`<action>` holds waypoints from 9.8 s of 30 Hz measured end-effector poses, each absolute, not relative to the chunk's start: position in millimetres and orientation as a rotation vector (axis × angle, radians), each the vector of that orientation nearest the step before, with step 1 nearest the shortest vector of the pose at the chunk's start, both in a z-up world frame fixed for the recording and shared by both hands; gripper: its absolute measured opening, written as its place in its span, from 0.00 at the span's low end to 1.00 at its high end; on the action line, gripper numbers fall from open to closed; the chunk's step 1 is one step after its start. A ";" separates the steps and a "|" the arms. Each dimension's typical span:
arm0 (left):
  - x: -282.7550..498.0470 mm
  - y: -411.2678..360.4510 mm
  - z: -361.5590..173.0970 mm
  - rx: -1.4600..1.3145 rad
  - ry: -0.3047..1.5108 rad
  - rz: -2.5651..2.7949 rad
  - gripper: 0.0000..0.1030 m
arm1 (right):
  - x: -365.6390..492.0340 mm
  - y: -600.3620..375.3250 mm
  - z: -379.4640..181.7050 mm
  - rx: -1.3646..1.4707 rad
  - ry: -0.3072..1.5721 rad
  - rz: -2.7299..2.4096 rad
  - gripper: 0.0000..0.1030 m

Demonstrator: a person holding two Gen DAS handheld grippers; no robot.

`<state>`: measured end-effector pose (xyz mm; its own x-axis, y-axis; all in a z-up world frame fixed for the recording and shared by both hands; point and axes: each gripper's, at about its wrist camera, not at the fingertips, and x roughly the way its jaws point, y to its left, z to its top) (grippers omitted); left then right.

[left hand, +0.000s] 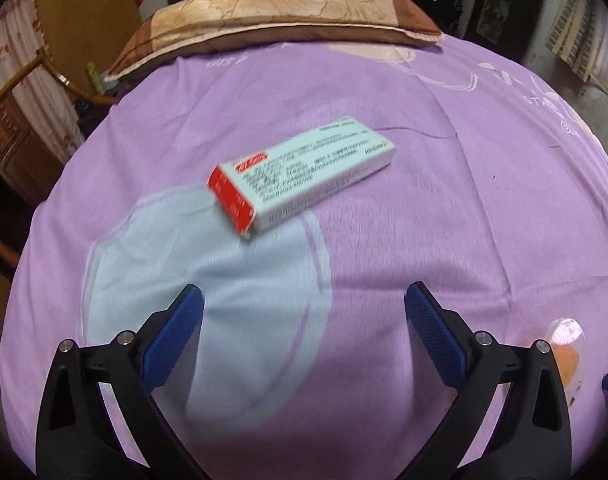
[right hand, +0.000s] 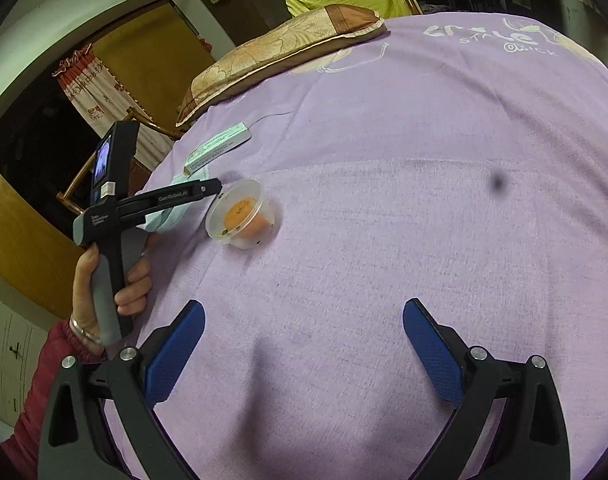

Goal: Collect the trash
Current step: 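Bring the left tool to the Betaloc box while the right tool approaches the small clear cup, then close the left tool on the Betaloc box while the right tool closes on the clear cup, then lift and carry the box with the left tool while the right tool carries the cup, then open the left tool to drop the Betaloc box into the red basket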

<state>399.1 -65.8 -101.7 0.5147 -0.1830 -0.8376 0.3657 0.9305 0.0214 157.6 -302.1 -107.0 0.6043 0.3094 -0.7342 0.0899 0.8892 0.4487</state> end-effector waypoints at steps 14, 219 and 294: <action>457.3 -74.7 -103.3 0.268 0.958 -0.463 0.95 | 161.2 -307.0 -107.8 0.514 0.910 0.147 0.96; -1.9 60.6 81.7 0.088 0.367 0.046 0.43 | 0.5 -230.1 29.0 0.295 0.358 0.379 0.54; -57.1 422.6 -81.7 -0.441 0.753 0.951 0.94 | 31.2 250.9 -123.8 -0.370 1.079 1.025 0.54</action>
